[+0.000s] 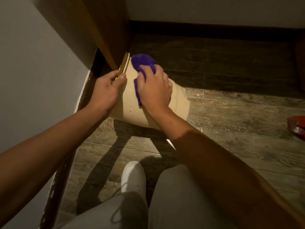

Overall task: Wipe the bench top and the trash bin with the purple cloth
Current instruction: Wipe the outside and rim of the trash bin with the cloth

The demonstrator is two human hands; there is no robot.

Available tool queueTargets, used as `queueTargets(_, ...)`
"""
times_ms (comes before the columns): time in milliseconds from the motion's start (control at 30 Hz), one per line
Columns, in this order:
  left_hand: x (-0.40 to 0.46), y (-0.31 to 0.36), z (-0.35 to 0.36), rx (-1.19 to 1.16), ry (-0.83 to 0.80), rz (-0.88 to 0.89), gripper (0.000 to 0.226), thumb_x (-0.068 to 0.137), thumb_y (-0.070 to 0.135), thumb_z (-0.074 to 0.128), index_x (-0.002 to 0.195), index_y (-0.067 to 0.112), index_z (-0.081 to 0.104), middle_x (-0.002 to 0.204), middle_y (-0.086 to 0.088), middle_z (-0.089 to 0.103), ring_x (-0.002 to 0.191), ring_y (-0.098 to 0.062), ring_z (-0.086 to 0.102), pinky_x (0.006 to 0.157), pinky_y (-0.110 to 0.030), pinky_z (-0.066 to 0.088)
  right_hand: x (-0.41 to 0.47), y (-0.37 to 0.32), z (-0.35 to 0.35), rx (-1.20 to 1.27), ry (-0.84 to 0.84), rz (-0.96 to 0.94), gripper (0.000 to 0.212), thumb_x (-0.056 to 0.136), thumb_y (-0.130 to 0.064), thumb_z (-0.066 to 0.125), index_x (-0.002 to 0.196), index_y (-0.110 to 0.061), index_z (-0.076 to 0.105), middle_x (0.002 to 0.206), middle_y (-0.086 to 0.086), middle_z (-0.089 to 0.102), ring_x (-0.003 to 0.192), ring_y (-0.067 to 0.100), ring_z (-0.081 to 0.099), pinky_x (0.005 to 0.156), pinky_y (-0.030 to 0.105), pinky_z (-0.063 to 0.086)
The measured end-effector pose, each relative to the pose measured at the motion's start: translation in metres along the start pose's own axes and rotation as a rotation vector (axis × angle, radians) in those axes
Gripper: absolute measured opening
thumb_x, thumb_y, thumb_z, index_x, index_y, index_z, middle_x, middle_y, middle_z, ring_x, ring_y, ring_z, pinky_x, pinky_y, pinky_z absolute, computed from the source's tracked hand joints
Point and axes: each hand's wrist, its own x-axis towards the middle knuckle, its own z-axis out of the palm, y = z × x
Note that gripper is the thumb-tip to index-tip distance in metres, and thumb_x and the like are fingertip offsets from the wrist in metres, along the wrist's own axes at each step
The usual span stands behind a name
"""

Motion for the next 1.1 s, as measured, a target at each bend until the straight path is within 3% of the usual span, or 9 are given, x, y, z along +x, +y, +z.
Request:
queueTargets(133,-0.005,-0.003,0.001,-0.022,0.04,-0.029,0.025,0.103,0.043,0.049,0.121,0.038,0.065,0.1,0.024,0.068,0.092,-0.001,0.065,0.073,-0.028,0.045,0.01,0.028,-0.007,-0.04,-0.068,0.123,0.038,0.106,-0.041,0.041,0.136,-0.028,0.06,0.14,0.008,0.056,0.123,0.029,0.055,0.1,0.046,0.046)
queueTargets(233,-0.013,-0.003,0.005,-0.039,0.066,-0.03,0.034,0.103,0.042,0.049,0.13,0.028,0.064,0.11,0.015,0.066,0.1,-0.007,0.061,0.074,-0.03,0.044,0.018,0.054,-0.012,-0.045,-0.11,0.249,0.039,0.106,-0.042,0.039,0.134,-0.026,0.061,0.137,0.01,0.056,0.118,0.032,0.058,0.098,0.048,0.049)
queueTargets(333,-0.021,-0.002,0.009,-0.02,0.072,-0.003,0.033,0.104,0.04,0.048,0.13,0.027,0.064,0.11,0.018,0.064,0.099,-0.001,0.059,0.072,-0.026,0.042,0.018,0.084,-0.013,-0.016,-0.116,0.373,0.038,0.106,-0.043,0.039,0.134,-0.029,0.059,0.134,0.009,0.057,0.111,0.032,0.061,0.091,0.044,0.05)
queueTargets(433,-0.026,-0.004,0.01,-0.019,0.062,0.009,0.028,0.104,0.038,0.049,0.126,0.03,0.064,0.105,0.023,0.064,0.088,0.015,0.059,0.071,-0.024,0.042,0.009,0.109,-0.012,0.017,-0.09,0.38,0.037,0.106,-0.043,0.041,0.135,-0.031,0.059,0.132,0.005,0.06,0.108,0.025,0.061,0.08,0.033,0.042)
queueTargets(567,-0.03,-0.011,0.005,-0.014,0.074,-0.002,0.031,0.104,0.038,0.049,0.127,0.026,0.066,0.106,0.023,0.067,0.091,0.013,0.06,0.076,-0.03,0.046,-0.001,0.128,-0.013,0.025,-0.066,0.403,0.035,0.105,-0.041,0.044,0.133,-0.029,0.062,0.126,0.006,0.064,0.109,0.025,0.061,0.08,0.032,0.045)
queueTargets(700,-0.03,-0.015,0.0,0.001,0.091,-0.022,0.031,0.104,0.041,0.048,0.128,0.031,0.065,0.103,0.036,0.065,0.091,0.015,0.059,0.076,-0.029,0.045,-0.024,0.129,-0.014,-0.08,0.03,0.361,0.031,0.102,-0.04,0.047,0.123,-0.022,0.063,0.122,0.011,0.059,0.116,0.029,0.053,0.097,0.046,0.045)
queueTargets(933,-0.028,-0.011,0.003,0.005,0.092,-0.031,0.032,0.102,0.043,0.05,0.128,0.032,0.065,0.105,0.025,0.067,0.092,0.008,0.061,0.074,-0.031,0.045,-0.053,0.138,-0.025,-0.084,0.056,0.181,0.028,0.099,-0.035,0.054,0.121,-0.02,0.062,0.116,0.01,0.059,0.107,0.025,0.055,0.083,0.044,0.053)
queueTargets(1100,-0.023,-0.008,0.005,-0.015,0.118,-0.065,0.033,0.102,0.042,0.05,0.13,0.03,0.064,0.109,0.019,0.064,0.101,-0.008,0.059,0.077,-0.036,0.046,-0.066,0.124,-0.031,-0.068,0.034,0.072,0.028,0.097,-0.035,0.059,0.121,-0.021,0.064,0.117,0.009,0.059,0.105,0.024,0.056,0.08,0.037,0.05)
